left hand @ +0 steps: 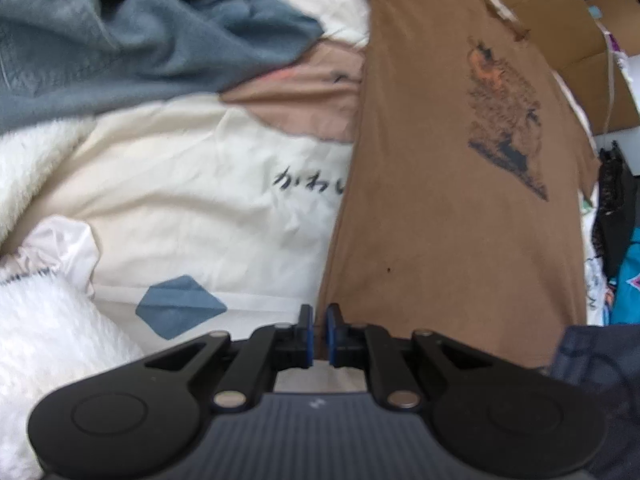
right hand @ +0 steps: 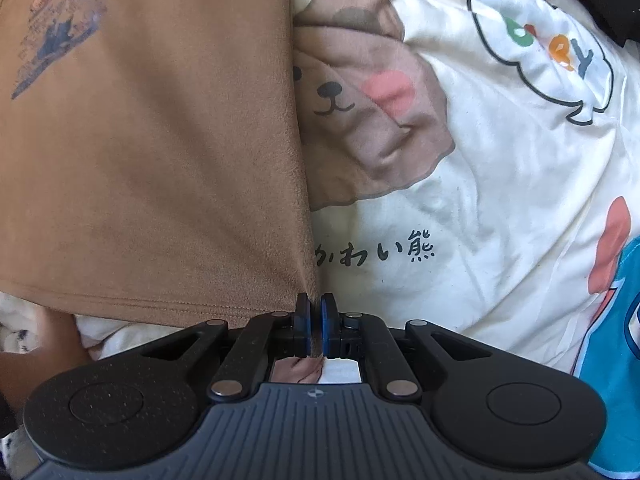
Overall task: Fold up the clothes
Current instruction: 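Open both tools and release the shirt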
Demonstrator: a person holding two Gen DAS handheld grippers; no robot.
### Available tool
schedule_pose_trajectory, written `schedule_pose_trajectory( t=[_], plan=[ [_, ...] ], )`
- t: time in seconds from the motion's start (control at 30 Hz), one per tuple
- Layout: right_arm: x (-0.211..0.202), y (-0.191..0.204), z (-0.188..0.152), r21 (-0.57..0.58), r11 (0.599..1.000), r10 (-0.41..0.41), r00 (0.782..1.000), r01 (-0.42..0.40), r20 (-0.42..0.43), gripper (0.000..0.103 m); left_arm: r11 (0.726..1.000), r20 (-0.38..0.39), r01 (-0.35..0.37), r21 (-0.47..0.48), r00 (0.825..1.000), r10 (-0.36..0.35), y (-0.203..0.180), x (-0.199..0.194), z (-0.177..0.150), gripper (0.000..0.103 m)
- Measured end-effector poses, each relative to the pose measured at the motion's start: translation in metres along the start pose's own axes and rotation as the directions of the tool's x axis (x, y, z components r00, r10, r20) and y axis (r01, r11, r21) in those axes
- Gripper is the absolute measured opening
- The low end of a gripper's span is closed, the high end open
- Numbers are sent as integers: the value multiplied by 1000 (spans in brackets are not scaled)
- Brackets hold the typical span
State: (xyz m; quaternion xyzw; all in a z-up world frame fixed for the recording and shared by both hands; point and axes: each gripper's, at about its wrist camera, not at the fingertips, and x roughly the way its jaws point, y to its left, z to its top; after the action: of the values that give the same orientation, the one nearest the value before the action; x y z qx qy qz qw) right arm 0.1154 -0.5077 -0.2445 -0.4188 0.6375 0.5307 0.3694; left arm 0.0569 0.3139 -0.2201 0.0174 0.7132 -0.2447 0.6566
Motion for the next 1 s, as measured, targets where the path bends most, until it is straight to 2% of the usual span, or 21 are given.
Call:
schedule_pose_trajectory(
  t=[0.3, 0.4, 0.47, 0.5, 0.57, 0.63, 0.7, 0.73, 0.77, 0.8, 0.83, 0.9, 1.0],
  plan=[
    [30, 7, 10, 27, 997, -69, 998, 69, -4, 7, 997, -44, -69, -47, 997, 67, 17, 52, -4, 9],
    [19, 5, 9, 46, 995, -88, 996, 87, 5, 13, 992, -92, -105, -66, 991, 99, 17, 58, -5, 11],
    [7, 3, 9, 70, 994, -86, 996, 84, 29, 29, 993, -79, -106, -56, 992, 102, 13, 51, -5, 13],
    [-1, 3, 9, 77, 994, -84, 995, 81, 47, 32, 993, -67, -107, -51, 992, 103, 11, 46, -5, 15],
    [-17, 4, 10, 90, 994, -69, 994, 62, 83, 36, 994, -52, -96, -60, 994, 93, 9, 34, -3, 23],
    [-34, 4, 9, 105, 994, -54, 991, 42, 120, 37, 993, -27, -100, -56, 995, 99, 5, 19, -1, 36],
    [-52, 6, 8, 128, 991, -45, 985, 23, 167, 39, 993, 3, -107, -44, 994, 107, 0, 3, 1, 41],
    [-62, 7, 7, 136, 991, -39, 980, 12, 195, 44, 993, 17, -107, -40, 994, 108, -2, -6, 3, 47],
    [-73, 7, 6, 144, 990, -35, 973, 2, 229, 53, 993, 32, -106, -44, 994, 108, -5, -14, 5, 52],
    [-84, 6, 5, 156, 988, -34, 963, -8, 267, 57, 993, 50, -108, -48, 993, 111, -10, -23, 8, 60],
    [-95, 4, 3, 169, 985, -32, 952, -21, 304, 63, 993, 66, -109, -48, 991, 112, -12, -31, 11, 63],
    [-116, 0, -2, 198, 979, -23, 927, -56, 374, 67, 993, 93, -109, -49, 989, 114, -17, -47, 17, 66],
    [-143, -4, -10, 234, 966, -9, 895, -106, 445, 79, 993, 142, -112, -41, 983, 116, -28, -74, 22, 78]
  ],
)
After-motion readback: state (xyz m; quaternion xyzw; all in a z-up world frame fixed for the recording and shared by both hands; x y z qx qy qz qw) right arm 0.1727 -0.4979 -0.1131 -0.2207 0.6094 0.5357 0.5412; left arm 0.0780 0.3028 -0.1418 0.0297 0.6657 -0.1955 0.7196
